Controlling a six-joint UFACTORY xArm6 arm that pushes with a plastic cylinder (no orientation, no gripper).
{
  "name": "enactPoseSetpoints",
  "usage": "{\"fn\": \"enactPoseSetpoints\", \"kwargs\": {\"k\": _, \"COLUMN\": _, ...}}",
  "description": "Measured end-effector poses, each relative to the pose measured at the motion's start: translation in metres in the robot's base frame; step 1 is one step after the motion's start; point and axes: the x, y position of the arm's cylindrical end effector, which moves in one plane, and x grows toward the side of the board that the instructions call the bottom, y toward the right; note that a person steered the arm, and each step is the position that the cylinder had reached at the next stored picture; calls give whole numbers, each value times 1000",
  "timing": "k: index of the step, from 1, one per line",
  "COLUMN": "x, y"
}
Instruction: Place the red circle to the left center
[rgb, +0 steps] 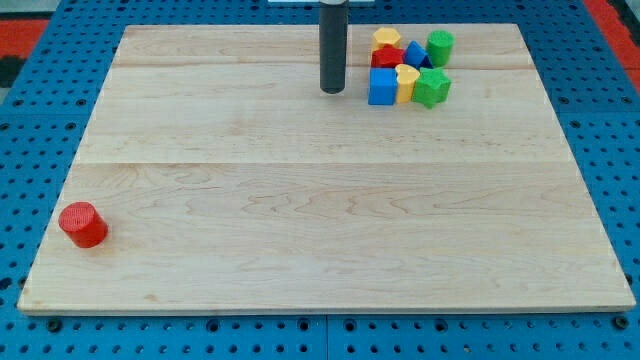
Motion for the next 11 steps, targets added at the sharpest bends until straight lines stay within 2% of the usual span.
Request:
{"fn": "enactPoseSetpoints", "kwargs": {"k": 1, "x": 5, "y": 2}}
{"fn": "enactPoseSetpoints", "kwargs": {"k": 3, "x": 156, "y": -13}}
{"fn": "enactPoseSetpoints", "kwargs": {"k": 5, "x": 270, "y": -139}}
{"fn": "enactPoseSetpoints", "kwargs": {"k": 6, "x": 302, "y": -202}}
{"fn": "enactPoseSetpoints", "kwargs": {"k": 7, "x": 285, "y": -239}}
{"fn": "enactPoseSetpoints", "kwargs": {"k": 8, "x": 249, "y": -261}}
{"fn": "enactPoseSetpoints", "kwargs": {"k": 11, "x": 131, "y": -265}}
